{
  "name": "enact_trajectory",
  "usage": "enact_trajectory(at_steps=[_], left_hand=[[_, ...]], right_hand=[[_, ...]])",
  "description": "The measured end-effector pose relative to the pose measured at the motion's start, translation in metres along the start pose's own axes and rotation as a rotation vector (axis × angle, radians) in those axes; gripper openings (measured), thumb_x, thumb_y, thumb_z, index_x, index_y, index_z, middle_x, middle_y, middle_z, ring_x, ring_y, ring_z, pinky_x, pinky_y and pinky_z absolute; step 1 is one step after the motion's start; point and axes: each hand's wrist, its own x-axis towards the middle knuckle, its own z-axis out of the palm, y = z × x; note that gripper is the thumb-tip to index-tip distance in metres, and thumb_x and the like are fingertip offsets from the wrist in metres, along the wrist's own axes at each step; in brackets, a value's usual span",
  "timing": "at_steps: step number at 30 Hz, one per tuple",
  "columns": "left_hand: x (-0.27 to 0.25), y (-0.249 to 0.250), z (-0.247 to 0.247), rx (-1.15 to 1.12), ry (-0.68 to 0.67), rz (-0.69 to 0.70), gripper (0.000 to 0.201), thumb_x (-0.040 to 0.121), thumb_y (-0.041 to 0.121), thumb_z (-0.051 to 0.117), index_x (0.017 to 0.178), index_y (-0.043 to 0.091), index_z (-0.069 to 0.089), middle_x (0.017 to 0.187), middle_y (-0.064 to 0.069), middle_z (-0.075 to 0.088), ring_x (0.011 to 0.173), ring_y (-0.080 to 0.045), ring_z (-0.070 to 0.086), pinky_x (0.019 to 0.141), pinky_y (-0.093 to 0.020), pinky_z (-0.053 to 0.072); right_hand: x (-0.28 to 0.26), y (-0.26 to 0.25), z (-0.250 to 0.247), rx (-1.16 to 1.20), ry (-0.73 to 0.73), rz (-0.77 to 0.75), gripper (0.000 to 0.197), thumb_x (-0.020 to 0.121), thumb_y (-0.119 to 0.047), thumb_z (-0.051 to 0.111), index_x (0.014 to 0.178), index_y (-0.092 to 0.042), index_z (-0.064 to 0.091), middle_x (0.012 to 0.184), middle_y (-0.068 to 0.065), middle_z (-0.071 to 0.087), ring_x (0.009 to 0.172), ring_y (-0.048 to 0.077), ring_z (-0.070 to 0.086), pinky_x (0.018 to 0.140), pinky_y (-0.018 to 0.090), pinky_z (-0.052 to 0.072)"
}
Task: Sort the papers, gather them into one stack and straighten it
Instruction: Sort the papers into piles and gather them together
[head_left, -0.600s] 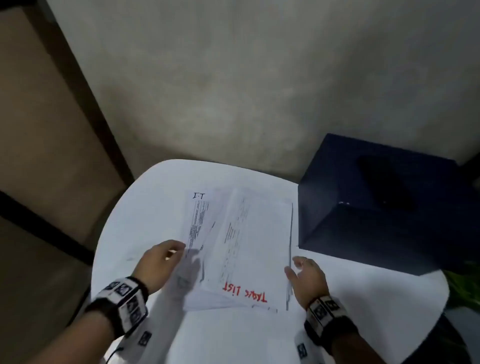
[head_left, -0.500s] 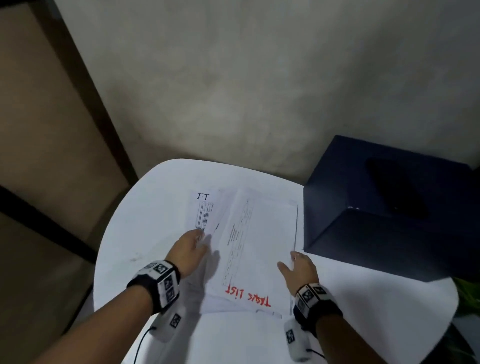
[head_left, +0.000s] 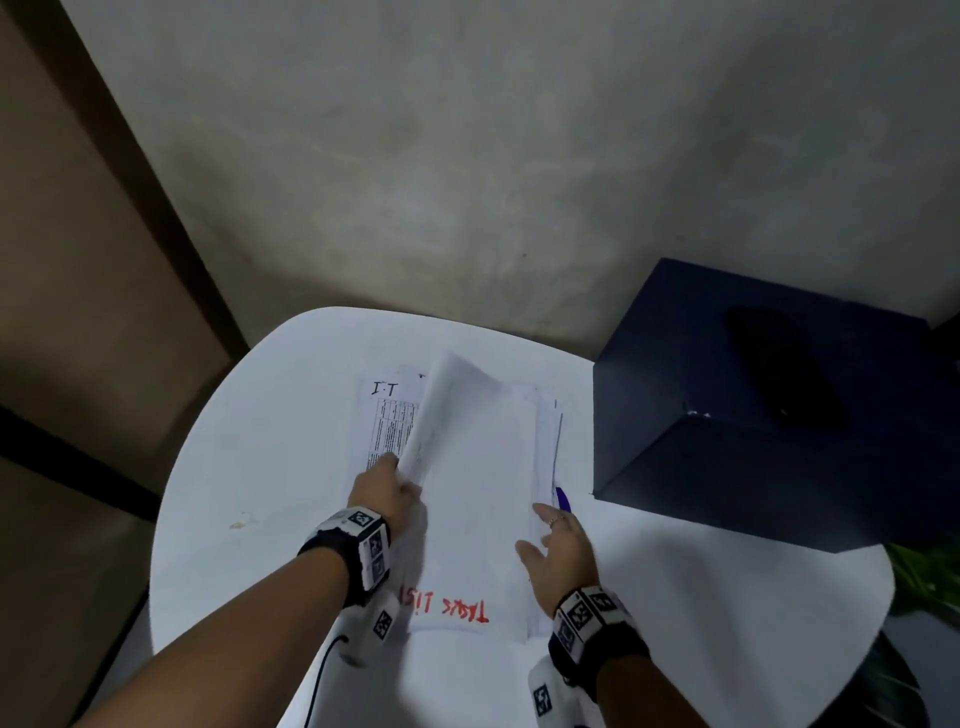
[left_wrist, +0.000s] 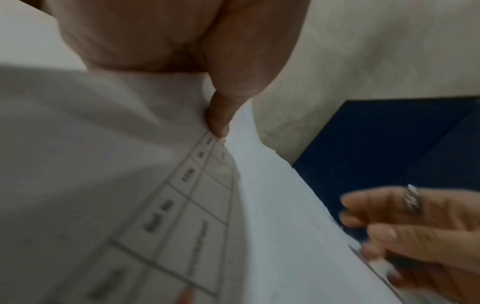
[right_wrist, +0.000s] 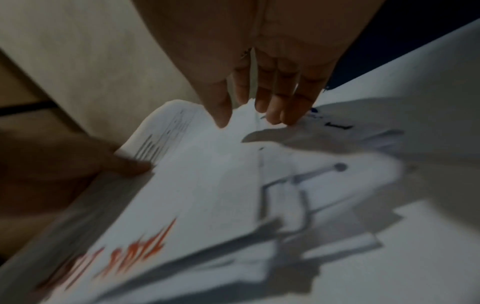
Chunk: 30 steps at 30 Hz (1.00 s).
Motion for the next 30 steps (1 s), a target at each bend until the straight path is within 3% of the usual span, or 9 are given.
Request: enact_trajectory(at_steps=[4, 6, 9, 11, 13, 17, 22, 26, 30], left_hand=[[-0.007, -0.021, -0.025, -0.081, 0.205, 0.036, 0.012, 0.083, 0.014, 0.065, 0.077, 0.013, 0.055, 0.071, -0.007, 0.063, 0.065, -0.026, 0.056, 0.055, -0.029, 0.038], [-0.009, -0.034, -0.037, -0.118, 0.204, 0.025, 0.013, 0.084, 0.013, 0.070, 0.088, 0.010, 0.058, 0.077, -0.008, 0.064, 0.070, -0.027, 0.056, 0.057, -0.030, 0.038], [-0.007, -0.056, -0.048, -0.209, 0.094, -0.071, 0.054, 0.080, 0.022, 0.079, 0.126, 0.011, 0.053, 0.115, -0.012, 0.064, 0.106, -0.033, 0.061, 0.090, -0.039, 0.049], [-0.009, -0.067, -0.052, -0.277, 0.050, -0.090, 0.064, 0.078, 0.024, 0.082, 0.132, 0.008, 0.050, 0.123, -0.007, 0.060, 0.120, -0.029, 0.056, 0.102, -0.040, 0.044], [-0.015, -0.073, -0.056, -0.319, 0.032, -0.139, 0.056, 0.083, 0.017, 0.078, 0.129, 0.007, 0.048, 0.117, -0.006, 0.059, 0.113, -0.023, 0.056, 0.096, -0.034, 0.042], [-0.021, -0.082, -0.074, -0.151, 0.116, -0.040, 0.021, 0.089, 0.014, 0.070, 0.105, 0.001, 0.066, 0.104, -0.017, 0.071, 0.098, -0.033, 0.064, 0.080, -0.032, 0.044], [-0.027, -0.090, -0.118, -0.115, 0.394, 0.032, 0.018, 0.091, 0.010, 0.065, 0.107, 0.002, 0.064, 0.102, -0.021, 0.069, 0.098, -0.041, 0.064, 0.081, -0.039, 0.047], [-0.030, -0.094, -0.142, -0.241, 0.349, 0.068, 0.023, 0.091, 0.009, 0.066, 0.114, 0.004, 0.065, 0.109, -0.012, 0.070, 0.101, -0.031, 0.066, 0.089, -0.041, 0.050], [-0.030, -0.098, -0.148, -0.353, 0.284, 0.092, 0.024, 0.091, 0.011, 0.066, 0.116, 0.010, 0.066, 0.113, -0.008, 0.071, 0.105, -0.028, 0.067, 0.095, -0.045, 0.051]], right_hand=[[-0.002, 0.005, -0.015, 0.057, 0.206, 0.047, 0.035, 0.087, -0.007, 0.059, 0.121, -0.007, 0.062, 0.121, 0.007, 0.065, 0.108, 0.019, 0.061, 0.089, 0.015, 0.037], [-0.002, 0.001, -0.018, 0.062, 0.227, 0.070, 0.030, 0.088, -0.006, 0.058, 0.117, -0.005, 0.065, 0.115, 0.009, 0.068, 0.098, 0.019, 0.062, 0.086, 0.016, 0.039], [0.005, -0.014, -0.010, 0.051, 0.158, 0.093, 0.031, 0.090, -0.014, 0.059, 0.120, -0.004, 0.063, 0.118, 0.011, 0.068, 0.098, 0.021, 0.063, 0.087, 0.021, 0.046], [0.011, -0.026, 0.004, -0.038, 0.104, 0.098, 0.042, 0.091, -0.027, 0.059, 0.127, -0.006, 0.058, 0.127, 0.012, 0.062, 0.115, 0.026, 0.059, 0.099, 0.029, 0.045], [0.014, -0.039, 0.018, -0.195, 0.085, 0.078, 0.055, 0.091, -0.040, 0.057, 0.135, -0.006, 0.051, 0.137, 0.012, 0.052, 0.128, 0.029, 0.046, 0.110, 0.037, 0.037], [0.015, -0.061, 0.041, -0.338, 0.041, 0.054, 0.072, 0.089, -0.054, 0.054, 0.137, -0.001, 0.043, 0.141, 0.015, 0.040, 0.134, 0.032, 0.034, 0.112, 0.042, 0.032], [0.014, -0.074, 0.066, -0.479, 0.021, -0.002, 0.085, 0.084, -0.065, 0.051, 0.146, -0.010, 0.031, 0.149, 0.011, 0.031, 0.138, 0.031, 0.028, 0.111, 0.051, 0.031], [0.021, -0.050, 0.052, -0.452, 0.074, 0.245, 0.115, 0.067, -0.078, 0.059, 0.153, -0.020, 0.012, 0.160, 0.011, 0.009, 0.144, 0.038, 0.015, 0.111, 0.059, 0.023], [0.025, -0.038, 0.047, -0.516, 0.135, 0.238, 0.104, 0.077, -0.074, 0.053, 0.154, -0.017, 0.014, 0.160, 0.011, 0.006, 0.145, 0.037, 0.010, 0.115, 0.056, 0.020]])
